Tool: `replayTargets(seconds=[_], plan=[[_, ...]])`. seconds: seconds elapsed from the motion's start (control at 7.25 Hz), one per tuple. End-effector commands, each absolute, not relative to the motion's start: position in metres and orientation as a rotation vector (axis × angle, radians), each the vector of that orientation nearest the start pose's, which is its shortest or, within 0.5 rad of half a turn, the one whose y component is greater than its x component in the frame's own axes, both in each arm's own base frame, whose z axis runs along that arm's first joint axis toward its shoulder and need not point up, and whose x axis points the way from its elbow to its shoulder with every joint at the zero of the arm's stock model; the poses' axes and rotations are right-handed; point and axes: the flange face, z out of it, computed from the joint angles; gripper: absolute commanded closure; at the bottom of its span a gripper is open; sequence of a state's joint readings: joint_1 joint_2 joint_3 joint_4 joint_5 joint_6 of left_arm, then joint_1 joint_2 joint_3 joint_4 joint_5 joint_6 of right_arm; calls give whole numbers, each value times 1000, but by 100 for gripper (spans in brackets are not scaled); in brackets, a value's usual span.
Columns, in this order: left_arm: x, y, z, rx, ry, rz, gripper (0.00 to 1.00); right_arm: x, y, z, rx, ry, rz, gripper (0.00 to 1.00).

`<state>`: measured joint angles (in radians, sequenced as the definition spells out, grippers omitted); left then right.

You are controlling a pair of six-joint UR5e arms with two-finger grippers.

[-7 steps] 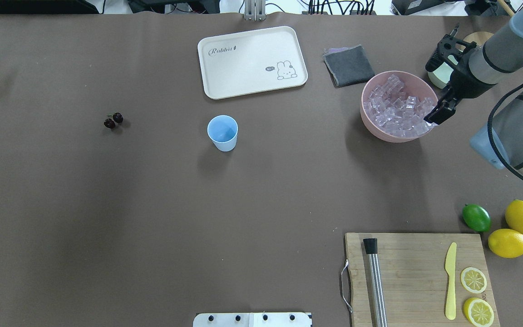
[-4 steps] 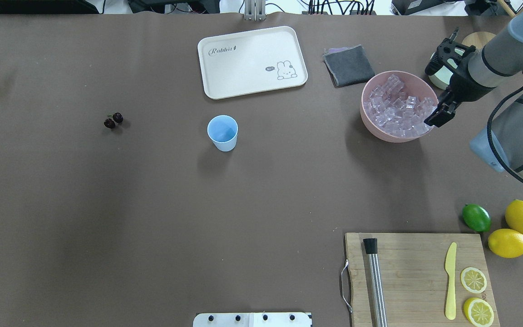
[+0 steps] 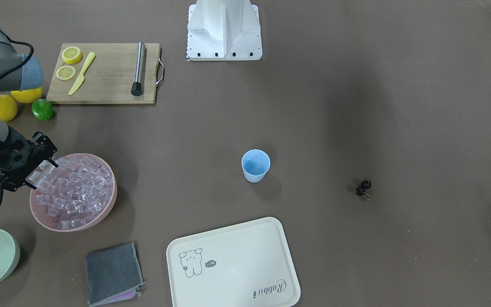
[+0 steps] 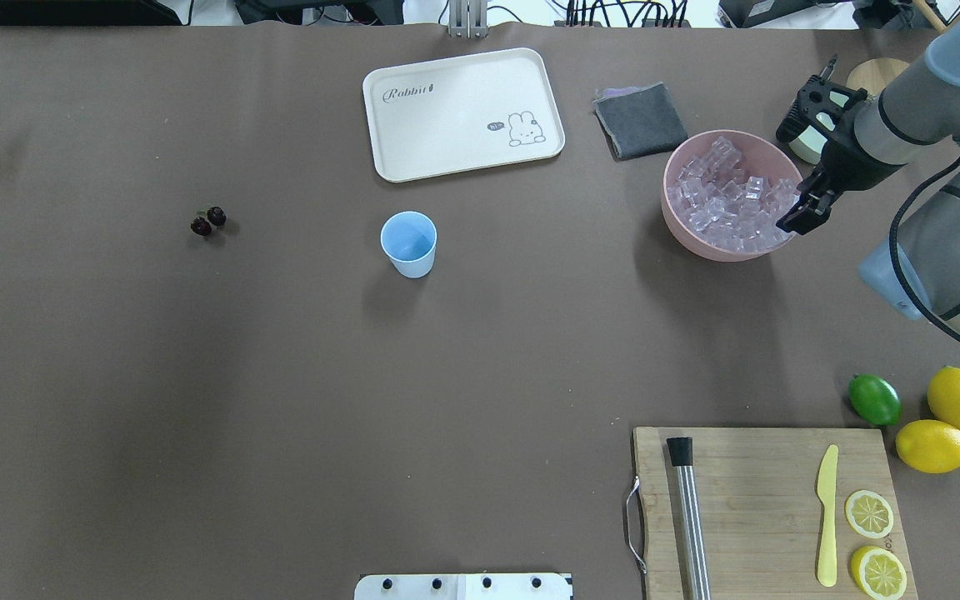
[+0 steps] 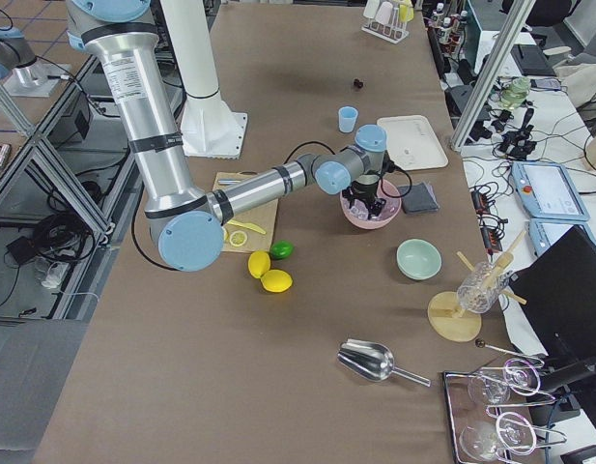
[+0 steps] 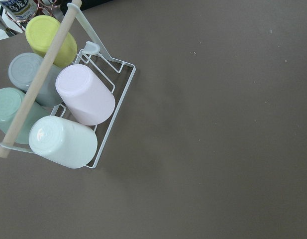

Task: Put ice and cherries in cup
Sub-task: 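Lower the right gripper into the ice and close on a cube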

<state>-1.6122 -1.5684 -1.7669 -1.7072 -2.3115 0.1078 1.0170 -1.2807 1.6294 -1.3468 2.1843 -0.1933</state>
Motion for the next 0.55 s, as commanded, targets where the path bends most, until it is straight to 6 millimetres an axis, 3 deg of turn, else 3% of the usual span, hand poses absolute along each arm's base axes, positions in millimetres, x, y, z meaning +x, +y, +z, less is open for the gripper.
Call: replayTargets(seconds=[0.0, 0.14, 0.41], plan=[[-87, -499, 550, 368, 709, 185, 2, -264, -565, 450, 454, -705, -884, 35], [-87, -499, 551, 368, 711, 186, 2, -264, -565, 449, 455, -706, -883, 50], [-87, -499, 550, 369, 711, 185, 2, -264, -564, 447, 453, -709, -871, 68]])
